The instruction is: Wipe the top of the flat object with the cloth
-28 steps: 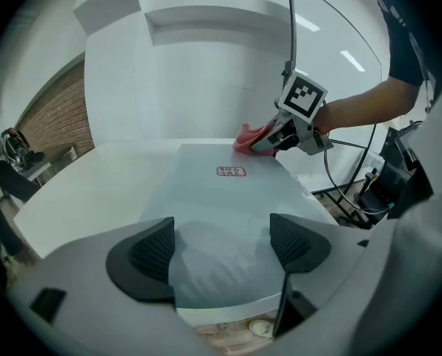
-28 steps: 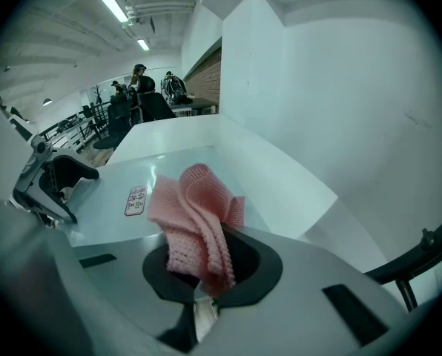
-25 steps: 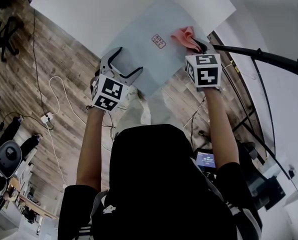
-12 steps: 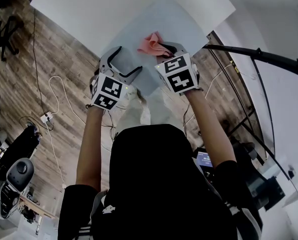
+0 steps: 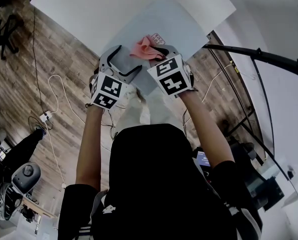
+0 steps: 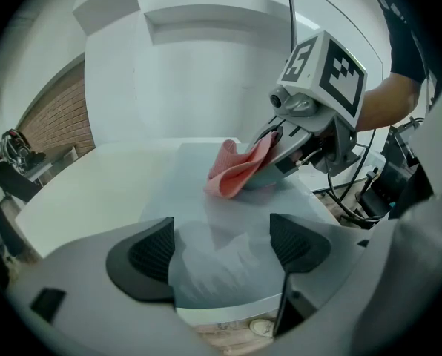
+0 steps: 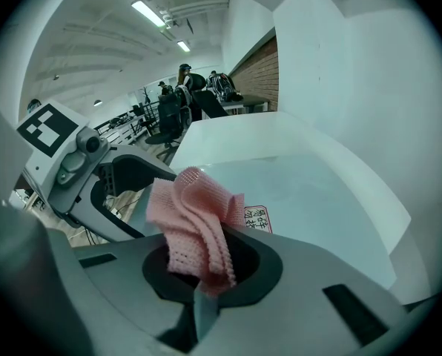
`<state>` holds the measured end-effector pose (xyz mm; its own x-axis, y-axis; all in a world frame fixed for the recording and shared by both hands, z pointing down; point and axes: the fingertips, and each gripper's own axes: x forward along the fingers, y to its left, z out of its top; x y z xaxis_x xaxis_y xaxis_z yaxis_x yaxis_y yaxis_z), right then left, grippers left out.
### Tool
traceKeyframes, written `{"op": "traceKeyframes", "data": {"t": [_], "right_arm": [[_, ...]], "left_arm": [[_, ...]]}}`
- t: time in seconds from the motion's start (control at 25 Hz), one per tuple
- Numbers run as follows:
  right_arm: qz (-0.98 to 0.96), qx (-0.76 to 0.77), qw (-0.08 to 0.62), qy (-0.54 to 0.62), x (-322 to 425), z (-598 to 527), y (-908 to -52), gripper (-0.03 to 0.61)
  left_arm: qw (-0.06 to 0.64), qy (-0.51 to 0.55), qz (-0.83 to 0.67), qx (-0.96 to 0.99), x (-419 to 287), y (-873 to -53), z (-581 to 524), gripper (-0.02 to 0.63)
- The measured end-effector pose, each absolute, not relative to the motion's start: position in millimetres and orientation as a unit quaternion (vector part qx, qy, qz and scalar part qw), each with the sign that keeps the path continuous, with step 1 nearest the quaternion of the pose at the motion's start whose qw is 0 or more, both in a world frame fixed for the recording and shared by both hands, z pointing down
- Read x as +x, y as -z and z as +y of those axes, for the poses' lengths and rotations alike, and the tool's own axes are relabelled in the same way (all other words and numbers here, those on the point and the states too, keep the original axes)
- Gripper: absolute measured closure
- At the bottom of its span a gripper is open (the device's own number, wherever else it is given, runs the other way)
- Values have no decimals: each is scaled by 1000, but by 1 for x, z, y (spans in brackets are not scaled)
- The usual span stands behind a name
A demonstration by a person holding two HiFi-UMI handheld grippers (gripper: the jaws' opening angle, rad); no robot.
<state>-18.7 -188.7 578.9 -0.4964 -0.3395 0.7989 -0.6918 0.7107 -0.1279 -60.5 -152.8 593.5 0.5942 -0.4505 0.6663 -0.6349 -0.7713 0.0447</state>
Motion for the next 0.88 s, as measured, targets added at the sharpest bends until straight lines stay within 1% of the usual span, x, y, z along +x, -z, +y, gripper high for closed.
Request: {"op": "traceKeyframes", "data": {"t": [0.24, 0.48, 0.72, 0.88], "right_arm": [[-827, 327, 397, -229, -3, -206, -578, 534], [-805, 373, 402, -227, 44, -235, -582, 534], [-772, 434, 388, -255, 93, -249, -581, 534], [-763, 452, 373, -274, 104, -251, -581, 534]], "left_arm": [[140, -329, -307, 882, -62, -592, -155, 218], [141, -328, -307, 882, -61, -593, -155, 218], [141, -326, -308, 883, -61, -594, -154, 218], [141, -327, -307, 883, -61, -594, -154, 218]]}}
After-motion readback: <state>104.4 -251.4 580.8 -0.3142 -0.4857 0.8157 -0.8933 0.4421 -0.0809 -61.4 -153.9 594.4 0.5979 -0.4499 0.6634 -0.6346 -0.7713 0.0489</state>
